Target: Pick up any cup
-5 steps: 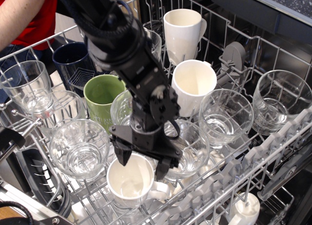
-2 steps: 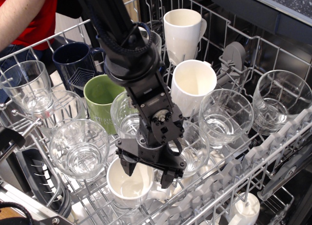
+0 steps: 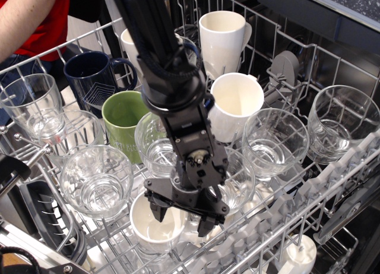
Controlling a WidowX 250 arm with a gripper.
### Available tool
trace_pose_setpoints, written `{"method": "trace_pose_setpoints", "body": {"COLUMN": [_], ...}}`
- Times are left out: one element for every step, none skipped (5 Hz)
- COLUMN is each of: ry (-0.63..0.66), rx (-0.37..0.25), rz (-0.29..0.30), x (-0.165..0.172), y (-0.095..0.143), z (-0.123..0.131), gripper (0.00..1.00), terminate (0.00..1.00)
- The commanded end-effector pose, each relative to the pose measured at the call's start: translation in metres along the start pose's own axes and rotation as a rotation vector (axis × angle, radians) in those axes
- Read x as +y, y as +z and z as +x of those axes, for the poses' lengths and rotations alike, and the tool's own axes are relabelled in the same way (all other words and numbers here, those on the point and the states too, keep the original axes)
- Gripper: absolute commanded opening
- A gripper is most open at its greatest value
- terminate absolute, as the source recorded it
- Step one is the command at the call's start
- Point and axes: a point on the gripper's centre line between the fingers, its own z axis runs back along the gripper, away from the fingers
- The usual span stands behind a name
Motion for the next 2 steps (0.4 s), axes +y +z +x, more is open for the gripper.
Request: {"method": "trace_pose_setpoints", "body": {"ry": [-0.003,0.0], "rx": [-0.043,-0.048], "rz": [0.0,-0.009], "x": [-0.0045,-0.0037], "y": [-0.0071,-0.008], "z": [0.0106,0.0133], "gripper": [0.0,0.0], "terminate": [0.0,0.0]}}
